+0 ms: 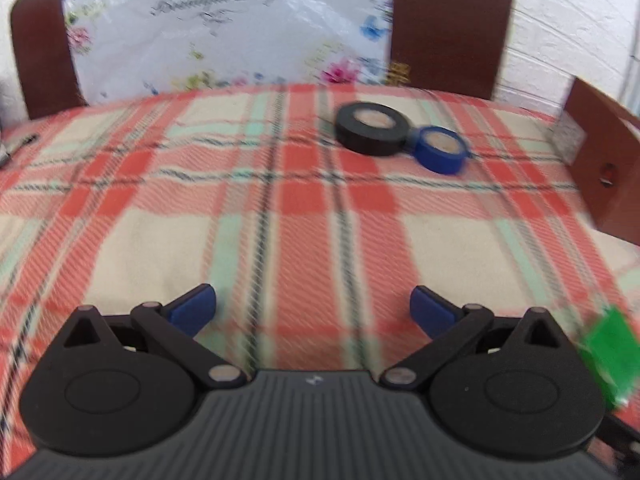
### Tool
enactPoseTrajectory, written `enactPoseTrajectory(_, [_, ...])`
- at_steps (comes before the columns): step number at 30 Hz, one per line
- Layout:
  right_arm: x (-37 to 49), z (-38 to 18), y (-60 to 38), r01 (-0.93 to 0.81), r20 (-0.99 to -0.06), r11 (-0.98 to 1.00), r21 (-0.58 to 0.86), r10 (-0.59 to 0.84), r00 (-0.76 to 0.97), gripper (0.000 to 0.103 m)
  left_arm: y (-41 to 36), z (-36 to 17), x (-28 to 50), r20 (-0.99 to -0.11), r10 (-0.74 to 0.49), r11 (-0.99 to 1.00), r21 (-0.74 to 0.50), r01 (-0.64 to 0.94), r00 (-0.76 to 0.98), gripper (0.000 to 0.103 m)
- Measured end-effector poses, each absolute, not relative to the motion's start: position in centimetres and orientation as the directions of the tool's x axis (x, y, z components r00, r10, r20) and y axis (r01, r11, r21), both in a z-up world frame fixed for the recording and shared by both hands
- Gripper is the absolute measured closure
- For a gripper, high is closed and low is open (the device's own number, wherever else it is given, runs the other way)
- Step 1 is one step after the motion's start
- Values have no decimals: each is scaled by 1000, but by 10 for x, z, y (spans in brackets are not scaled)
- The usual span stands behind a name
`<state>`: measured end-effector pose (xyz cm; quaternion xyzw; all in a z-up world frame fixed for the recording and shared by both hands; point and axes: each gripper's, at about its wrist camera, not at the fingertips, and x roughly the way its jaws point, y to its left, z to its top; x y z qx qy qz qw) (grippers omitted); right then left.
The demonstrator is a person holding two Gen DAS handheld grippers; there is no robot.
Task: Organize objects
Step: 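Lift the green box off the blue tape roll with the right tool, then carry the green box into the brown box and open the right tool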
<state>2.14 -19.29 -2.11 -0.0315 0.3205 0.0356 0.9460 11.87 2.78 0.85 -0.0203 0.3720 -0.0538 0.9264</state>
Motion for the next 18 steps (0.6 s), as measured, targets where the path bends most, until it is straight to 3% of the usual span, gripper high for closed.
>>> enactPoseTrajectory(3, [25,-23,-193,-94,-612,995,-30,56,789,19,16,21,104,-706,-307,949,-277,150,638,2])
enactPoseTrajectory(4, [27,-23,-192,-101,-611,994,-31,61,790,18,10,22,104,-712,-358,930,-329,163,605,8])
enactPoseTrajectory(6, [28,-24,-191,-111,-606,993,-37,66,793,17,-6,22,107,-728,-417,906,-380,185,545,11])
enactPoseTrajectory(10, [32,-26,-194,-121,-608,993,-11,89,789,18,-45,18,105,-751,-436,900,-368,234,495,15])
enactPoseTrajectory(11, [33,-26,-195,-127,-606,992,1,101,789,23,-53,17,105,-756,-432,902,-357,244,491,20])
enactPoseTrajectory(12, [32,-25,-196,-131,-598,991,2,106,794,41,-61,17,105,-762,-426,904,-343,255,487,22])
enactPoseTrajectory(16, [31,-24,-201,-136,-582,990,23,124,803,41,-79,20,111,-759,-486,872,-387,299,434,46])
enactPoseTrajectory(18, [30,-23,-207,-113,-570,992,52,122,812,41,-88,26,115,-759,-485,873,-386,299,434,47])
